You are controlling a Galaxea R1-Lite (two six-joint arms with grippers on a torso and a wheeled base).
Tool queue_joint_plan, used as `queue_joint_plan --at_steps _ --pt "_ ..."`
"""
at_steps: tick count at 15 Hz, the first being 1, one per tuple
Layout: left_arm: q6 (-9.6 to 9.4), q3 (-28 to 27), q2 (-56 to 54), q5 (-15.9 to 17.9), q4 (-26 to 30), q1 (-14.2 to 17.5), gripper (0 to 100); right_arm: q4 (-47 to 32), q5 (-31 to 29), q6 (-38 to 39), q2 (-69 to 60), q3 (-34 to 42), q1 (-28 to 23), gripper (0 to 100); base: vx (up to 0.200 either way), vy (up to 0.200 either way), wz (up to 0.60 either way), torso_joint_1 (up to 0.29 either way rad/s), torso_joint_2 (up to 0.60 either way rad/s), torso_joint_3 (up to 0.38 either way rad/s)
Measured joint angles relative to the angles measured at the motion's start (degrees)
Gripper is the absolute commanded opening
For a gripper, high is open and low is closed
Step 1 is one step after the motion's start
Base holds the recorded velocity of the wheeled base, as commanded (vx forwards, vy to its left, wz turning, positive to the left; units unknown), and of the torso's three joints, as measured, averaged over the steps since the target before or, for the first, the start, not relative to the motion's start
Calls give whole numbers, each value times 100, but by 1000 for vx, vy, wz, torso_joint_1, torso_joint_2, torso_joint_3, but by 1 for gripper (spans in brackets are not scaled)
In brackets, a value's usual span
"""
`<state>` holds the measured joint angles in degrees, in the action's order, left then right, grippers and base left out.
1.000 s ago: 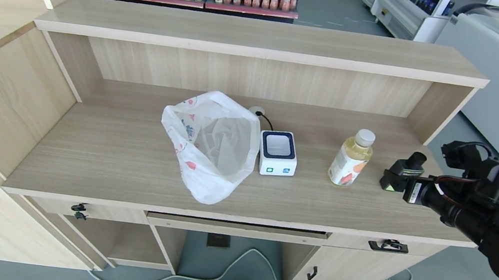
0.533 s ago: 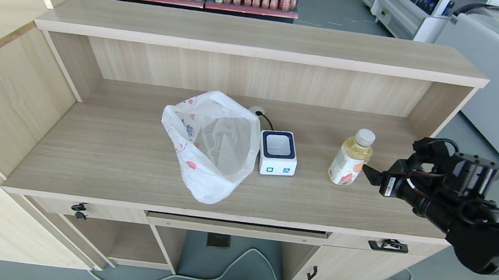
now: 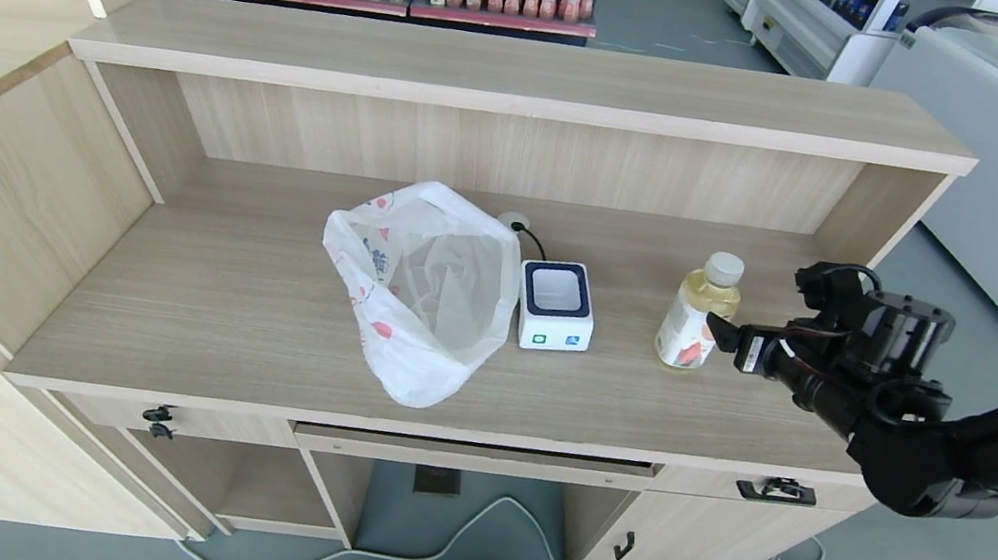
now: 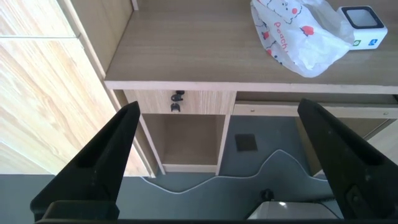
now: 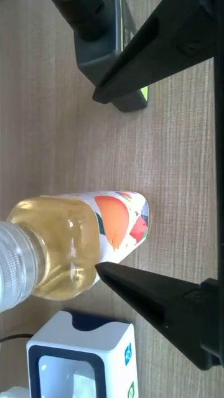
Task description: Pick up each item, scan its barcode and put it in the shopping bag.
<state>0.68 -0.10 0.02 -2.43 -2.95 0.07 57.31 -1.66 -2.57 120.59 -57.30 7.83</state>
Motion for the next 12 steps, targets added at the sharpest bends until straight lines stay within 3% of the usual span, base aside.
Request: queue_joint_plan --at_steps 10,12 --pt "0 0 0 0 0 0 100 -29 -113 182 566 -638 460 100 0 0 0 0 0 0" --pt "0 0 0 0 0 0 100 -29 -458 464 681 -874 538 100 0 0 0 0 0 0"
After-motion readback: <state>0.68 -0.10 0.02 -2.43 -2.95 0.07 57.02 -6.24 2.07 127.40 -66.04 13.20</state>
